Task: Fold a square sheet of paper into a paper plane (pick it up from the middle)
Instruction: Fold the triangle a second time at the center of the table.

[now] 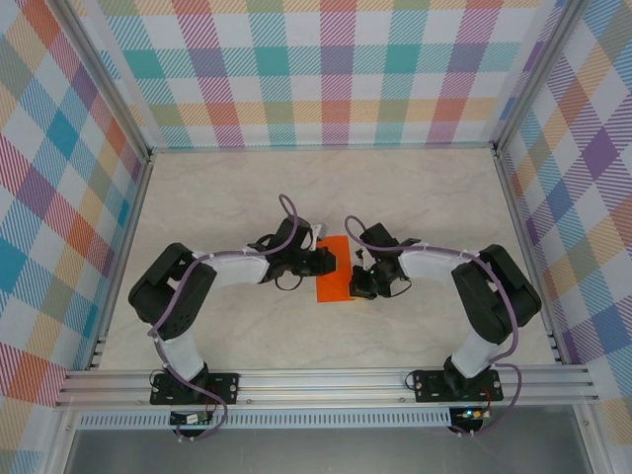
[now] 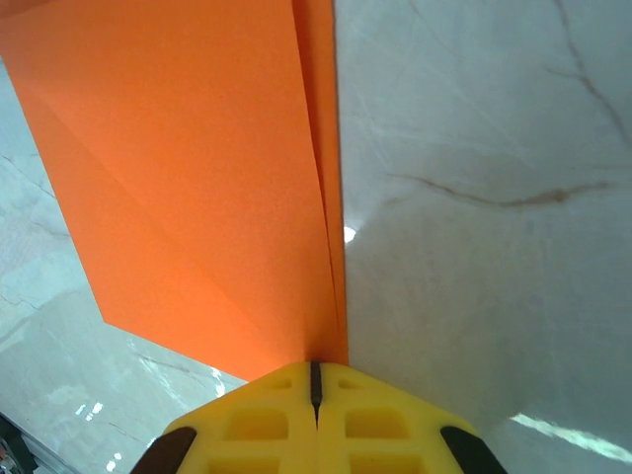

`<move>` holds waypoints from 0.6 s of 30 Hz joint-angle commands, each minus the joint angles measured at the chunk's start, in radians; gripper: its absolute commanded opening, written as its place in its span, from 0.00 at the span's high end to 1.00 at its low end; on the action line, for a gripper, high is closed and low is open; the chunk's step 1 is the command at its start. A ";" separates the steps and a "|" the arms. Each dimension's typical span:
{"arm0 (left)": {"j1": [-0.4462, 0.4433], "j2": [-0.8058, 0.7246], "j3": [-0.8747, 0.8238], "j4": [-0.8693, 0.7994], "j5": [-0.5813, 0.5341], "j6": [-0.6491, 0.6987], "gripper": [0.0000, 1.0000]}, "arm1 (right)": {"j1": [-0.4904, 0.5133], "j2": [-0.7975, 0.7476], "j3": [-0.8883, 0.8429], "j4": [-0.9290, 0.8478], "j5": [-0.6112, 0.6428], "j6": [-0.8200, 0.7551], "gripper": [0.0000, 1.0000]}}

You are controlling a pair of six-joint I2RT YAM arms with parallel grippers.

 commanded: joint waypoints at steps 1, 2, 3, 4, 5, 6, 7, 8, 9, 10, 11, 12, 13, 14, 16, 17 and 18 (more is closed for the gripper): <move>-0.003 0.058 0.012 0.003 -0.034 -0.027 0.96 | -0.009 -0.056 -0.009 -0.036 -0.033 0.017 0.95; -0.003 0.072 0.016 -0.007 -0.040 -0.028 0.96 | -0.019 -0.076 0.008 -0.024 -0.052 0.021 0.93; -0.003 0.081 0.023 -0.018 -0.044 -0.028 0.97 | -0.030 -0.093 0.020 -0.012 -0.067 0.025 0.89; -0.003 0.091 0.026 -0.029 -0.047 -0.026 0.98 | -0.044 -0.112 0.029 0.008 -0.084 0.029 0.87; -0.004 0.099 0.026 -0.034 -0.048 -0.026 0.98 | -0.058 -0.127 0.038 0.026 -0.096 0.028 0.83; -0.005 0.104 0.026 -0.041 -0.051 -0.025 0.99 | -0.070 -0.134 0.049 0.029 -0.096 0.024 0.80; -0.004 0.108 0.029 -0.050 -0.054 -0.024 0.99 | -0.083 -0.134 0.061 0.028 -0.089 0.019 0.75; -0.005 0.112 0.028 -0.059 -0.056 -0.019 0.99 | -0.097 -0.127 0.071 0.029 -0.083 0.011 0.72; -0.005 0.114 0.029 -0.065 -0.058 -0.019 0.99 | -0.106 -0.119 0.075 0.037 -0.082 0.003 0.69; -0.004 0.116 0.029 -0.071 -0.061 -0.019 0.99 | -0.116 -0.105 0.077 0.051 -0.081 -0.006 0.67; -0.005 0.118 0.032 -0.077 -0.062 -0.016 1.00 | -0.124 -0.090 0.081 0.065 -0.086 -0.017 0.65; -0.006 0.119 0.035 -0.085 -0.063 -0.015 1.00 | -0.131 -0.076 0.086 0.079 -0.096 -0.027 0.63; -0.005 0.119 0.036 -0.090 -0.062 -0.014 1.00 | -0.137 -0.056 0.095 0.092 -0.111 -0.039 0.61; -0.006 0.119 0.038 -0.092 -0.062 -0.012 1.00 | -0.143 -0.038 0.105 0.098 -0.125 -0.046 0.60; -0.006 0.113 0.040 -0.095 -0.060 -0.013 1.00 | -0.148 -0.004 0.128 0.106 -0.136 -0.061 0.58; -0.006 0.108 0.041 -0.096 -0.058 -0.013 1.00 | -0.152 0.012 0.137 0.109 -0.134 -0.068 0.58; -0.006 0.101 0.040 -0.094 -0.054 -0.016 0.99 | -0.156 0.027 0.146 0.108 -0.132 -0.070 0.58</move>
